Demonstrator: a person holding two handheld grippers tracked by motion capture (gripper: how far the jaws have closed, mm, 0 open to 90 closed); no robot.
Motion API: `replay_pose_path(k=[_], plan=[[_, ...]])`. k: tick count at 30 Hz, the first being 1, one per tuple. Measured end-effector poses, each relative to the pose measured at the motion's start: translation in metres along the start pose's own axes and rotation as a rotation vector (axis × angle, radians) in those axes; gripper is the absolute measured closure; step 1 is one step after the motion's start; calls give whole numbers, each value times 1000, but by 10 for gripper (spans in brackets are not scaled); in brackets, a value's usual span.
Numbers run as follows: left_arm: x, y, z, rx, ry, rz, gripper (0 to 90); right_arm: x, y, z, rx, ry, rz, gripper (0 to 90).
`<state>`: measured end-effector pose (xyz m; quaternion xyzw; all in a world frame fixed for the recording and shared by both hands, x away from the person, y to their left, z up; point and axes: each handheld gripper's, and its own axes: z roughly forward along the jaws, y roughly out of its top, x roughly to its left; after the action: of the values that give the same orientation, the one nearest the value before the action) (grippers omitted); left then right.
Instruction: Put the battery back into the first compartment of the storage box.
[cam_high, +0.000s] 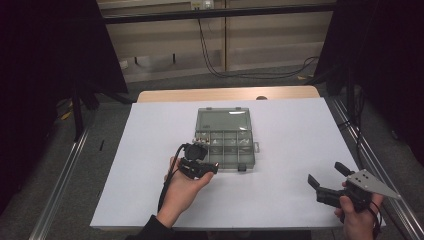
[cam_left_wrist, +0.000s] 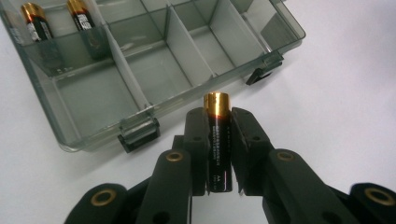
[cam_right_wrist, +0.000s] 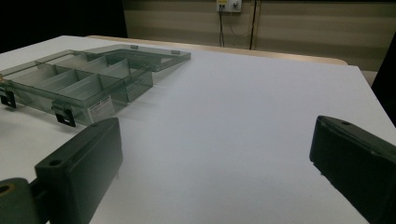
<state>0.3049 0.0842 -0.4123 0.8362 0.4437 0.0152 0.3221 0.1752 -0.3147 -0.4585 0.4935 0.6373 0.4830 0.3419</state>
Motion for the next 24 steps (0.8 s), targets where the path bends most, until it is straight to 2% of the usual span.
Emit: replay_pose_path(k=[16,17,19,24], plan=[[11,12,-7,-10,-10,-7,771,0,0,0,0,0,1,22],[10,12,-7,-20,-9,-22,771,0,0,0,0,0,1,22],[13,13,-7,-13,-4,-11,771,0,0,0,-1,-1,2,22],[16,16,-8,-17,-2,-17,771,0,0,0,0,-1,2,22]])
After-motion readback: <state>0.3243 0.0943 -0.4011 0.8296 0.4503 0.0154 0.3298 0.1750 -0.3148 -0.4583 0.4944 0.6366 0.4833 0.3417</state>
